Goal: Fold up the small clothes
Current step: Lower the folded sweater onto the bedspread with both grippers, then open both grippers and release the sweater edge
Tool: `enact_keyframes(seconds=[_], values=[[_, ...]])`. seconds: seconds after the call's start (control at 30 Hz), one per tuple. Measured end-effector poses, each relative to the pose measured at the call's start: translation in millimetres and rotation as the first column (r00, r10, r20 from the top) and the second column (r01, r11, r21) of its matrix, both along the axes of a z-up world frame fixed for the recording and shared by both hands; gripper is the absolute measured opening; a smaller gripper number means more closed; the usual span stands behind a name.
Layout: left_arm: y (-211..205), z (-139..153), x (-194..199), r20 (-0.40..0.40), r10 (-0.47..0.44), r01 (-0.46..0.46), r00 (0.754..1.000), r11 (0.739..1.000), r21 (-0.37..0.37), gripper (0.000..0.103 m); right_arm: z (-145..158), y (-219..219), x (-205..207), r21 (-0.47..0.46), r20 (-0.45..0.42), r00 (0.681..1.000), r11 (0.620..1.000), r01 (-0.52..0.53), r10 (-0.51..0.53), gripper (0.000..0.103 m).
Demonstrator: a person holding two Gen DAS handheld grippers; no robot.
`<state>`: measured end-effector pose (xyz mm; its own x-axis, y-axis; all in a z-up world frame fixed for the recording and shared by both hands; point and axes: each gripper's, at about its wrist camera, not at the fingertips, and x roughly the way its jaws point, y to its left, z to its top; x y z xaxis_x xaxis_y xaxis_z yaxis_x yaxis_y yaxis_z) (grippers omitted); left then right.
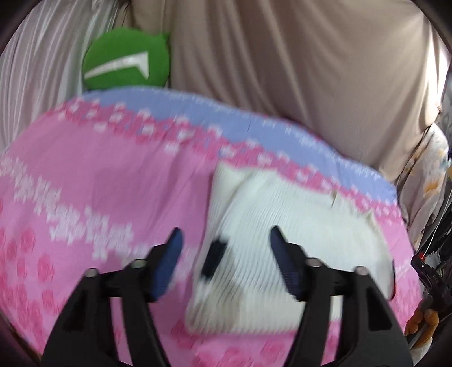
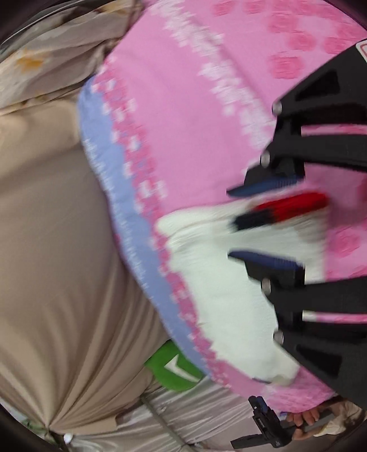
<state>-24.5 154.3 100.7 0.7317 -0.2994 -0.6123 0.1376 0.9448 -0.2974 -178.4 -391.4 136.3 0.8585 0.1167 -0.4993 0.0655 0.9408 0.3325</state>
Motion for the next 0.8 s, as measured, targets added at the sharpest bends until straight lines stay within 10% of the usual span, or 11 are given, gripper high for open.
enact_keyframes(seconds=[0.33, 0.37, 0.4, 0.43, 0.67, 0.8], values=[[-68, -61, 133, -0.178, -0.069, 0.077, 0.982, 0.996, 0.041, 0.067, -44, 20, 146, -0.007, -0.203, 0.977, 0.998, -0.059, 0.057, 0.053], [-69, -68, 138, -0.193, -0.052, 0.063, 0.980, 0.997, 0.052, 0.053, -50, 21, 152, -0.010, -0.227, 0.972, 0.998, -0.065, 0.061, 0.043], [-68, -70, 139, -0.193, -0.052, 0.065, 0.980, 0.996, 0.063, 0.029, -54, 23, 155, -0.016, -0.243, 0.968, 0.997, -0.070, 0.064, 0.007], [-67, -70, 138, -0.187, -0.067, 0.079, 0.980, 0.995, 0.057, 0.007, -54, 24, 155, -0.018, -0.240, 0.968, 0.997, -0.075, 0.068, 0.009], [-58, -14, 131, -0.018, -0.036, 0.036, 0.999, 0.999, 0.020, 0.007, 23, 28, 126, -0.028, 0.080, 0.994, 0.997, -0.076, 0.078, 0.007], [-58, -28, 158, -0.055, -0.005, 0.008, 0.998, 0.999, 0.048, 0.007, -8, 9, 162, -0.023, -0.059, 0.998, 1.000, -0.004, 0.003, 0.007]])
